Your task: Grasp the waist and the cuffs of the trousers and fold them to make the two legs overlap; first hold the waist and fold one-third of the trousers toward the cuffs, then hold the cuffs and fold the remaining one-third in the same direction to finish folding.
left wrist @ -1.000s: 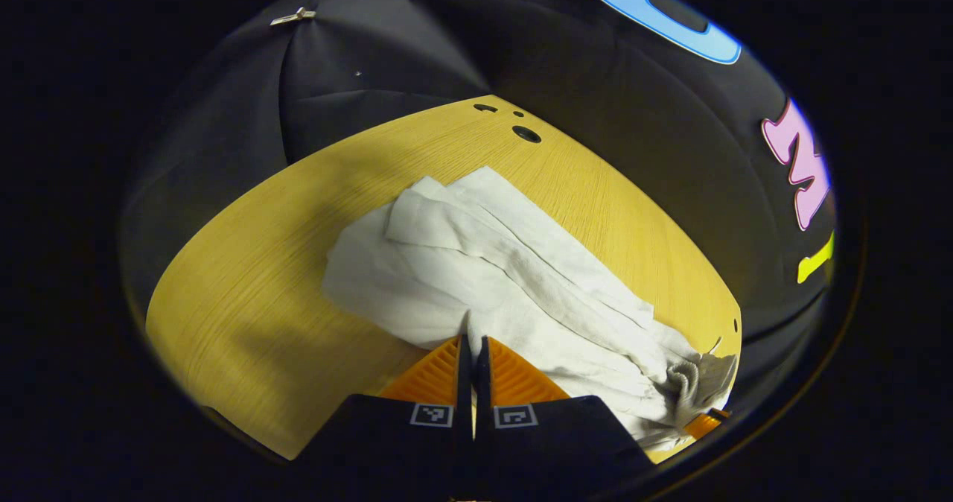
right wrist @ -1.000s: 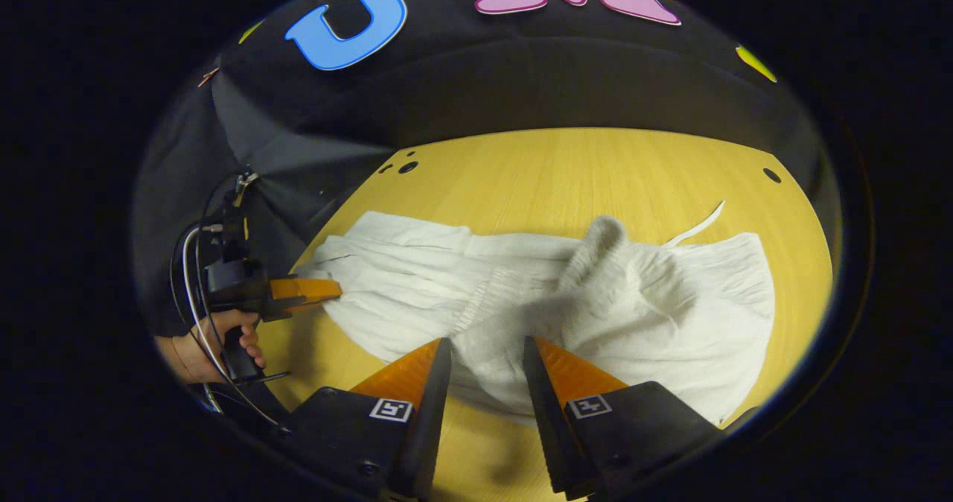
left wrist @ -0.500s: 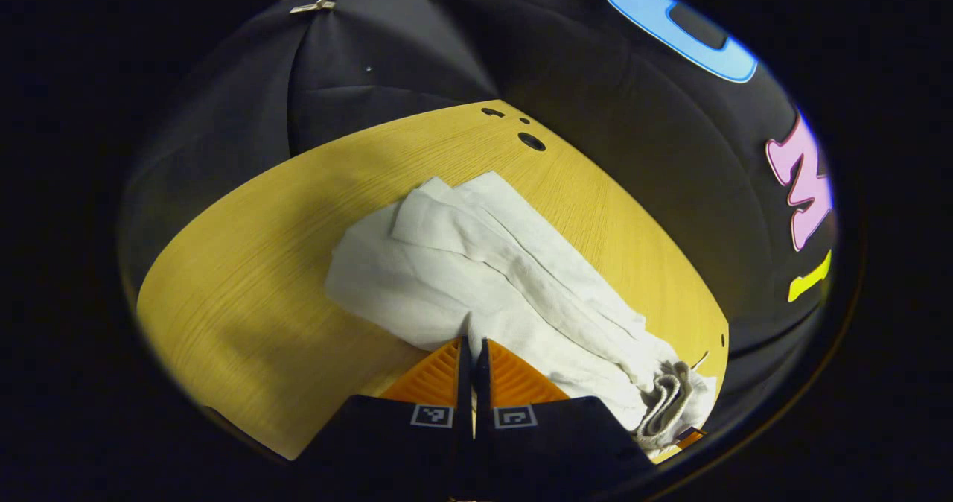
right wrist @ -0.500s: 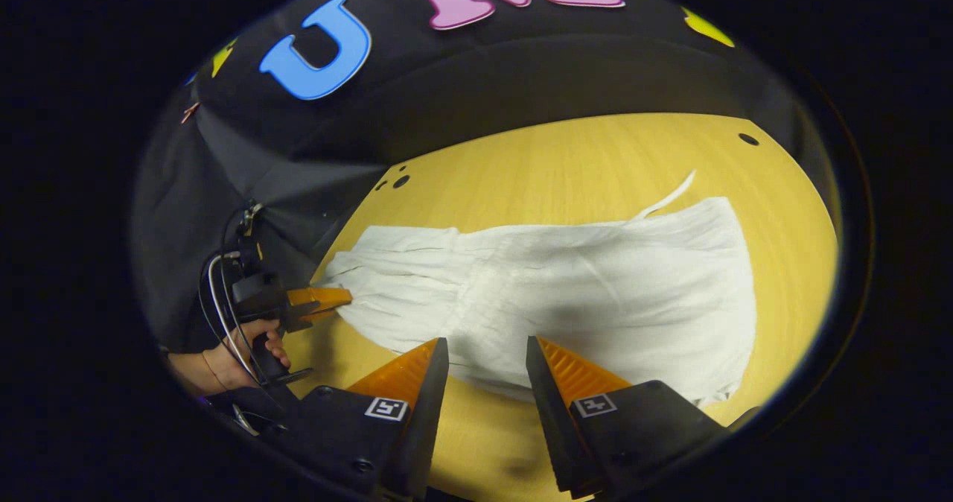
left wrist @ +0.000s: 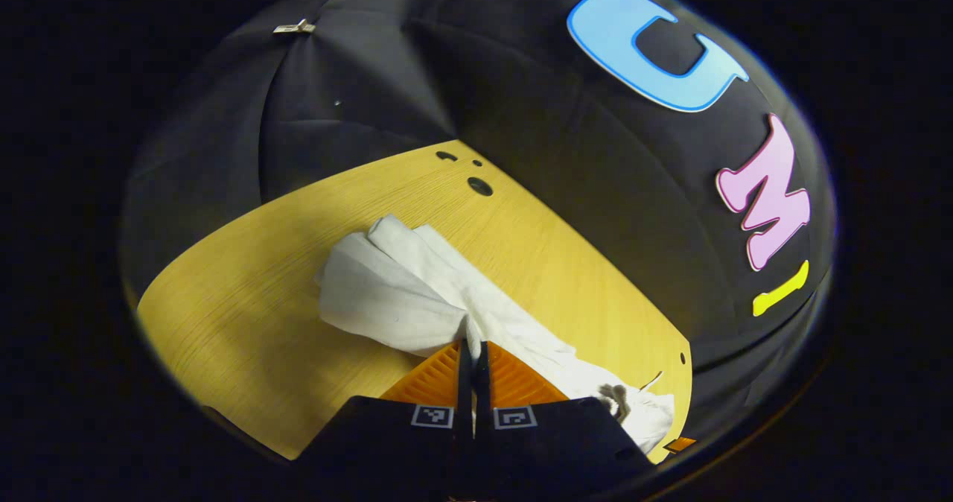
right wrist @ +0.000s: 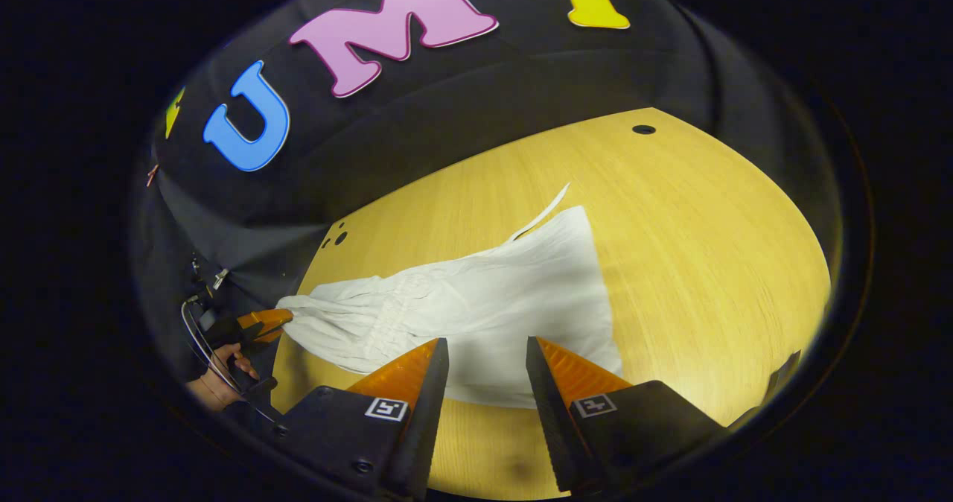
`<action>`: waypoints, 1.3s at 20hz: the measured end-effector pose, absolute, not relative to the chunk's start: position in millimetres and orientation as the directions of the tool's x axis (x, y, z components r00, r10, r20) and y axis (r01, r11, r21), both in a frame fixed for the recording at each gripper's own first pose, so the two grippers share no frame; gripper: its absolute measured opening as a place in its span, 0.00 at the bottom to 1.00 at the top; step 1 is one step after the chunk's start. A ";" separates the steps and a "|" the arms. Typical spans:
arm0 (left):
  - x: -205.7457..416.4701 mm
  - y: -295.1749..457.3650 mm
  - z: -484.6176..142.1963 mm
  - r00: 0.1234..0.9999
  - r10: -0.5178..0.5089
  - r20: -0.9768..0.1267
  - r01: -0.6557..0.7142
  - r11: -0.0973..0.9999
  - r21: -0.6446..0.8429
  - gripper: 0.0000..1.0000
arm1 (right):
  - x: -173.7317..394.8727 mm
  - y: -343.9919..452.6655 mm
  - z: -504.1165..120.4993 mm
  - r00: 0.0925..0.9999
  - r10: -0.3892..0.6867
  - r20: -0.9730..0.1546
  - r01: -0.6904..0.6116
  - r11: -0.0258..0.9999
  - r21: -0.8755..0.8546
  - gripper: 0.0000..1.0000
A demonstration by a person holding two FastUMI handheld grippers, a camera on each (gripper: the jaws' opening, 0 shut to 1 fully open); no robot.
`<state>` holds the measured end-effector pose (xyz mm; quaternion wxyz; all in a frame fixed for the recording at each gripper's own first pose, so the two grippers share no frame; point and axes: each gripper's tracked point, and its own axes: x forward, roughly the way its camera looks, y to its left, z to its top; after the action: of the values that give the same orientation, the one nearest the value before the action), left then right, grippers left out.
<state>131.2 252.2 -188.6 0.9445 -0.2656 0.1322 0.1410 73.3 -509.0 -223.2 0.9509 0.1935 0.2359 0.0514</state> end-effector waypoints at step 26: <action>177.8 -20.3 -130.6 0.951 -0.187 -0.246 0.133 0.966 -0.221 0.05 | 25.2 -654.2 -230.8 0.920 0.021 -0.391 0.205 0.825 0.527 0.65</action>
<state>177.8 -20.3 -130.6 0.9824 -0.1014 0.1338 -0.0815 25.2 -654.2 -230.8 0.9353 0.2920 0.1935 -0.0491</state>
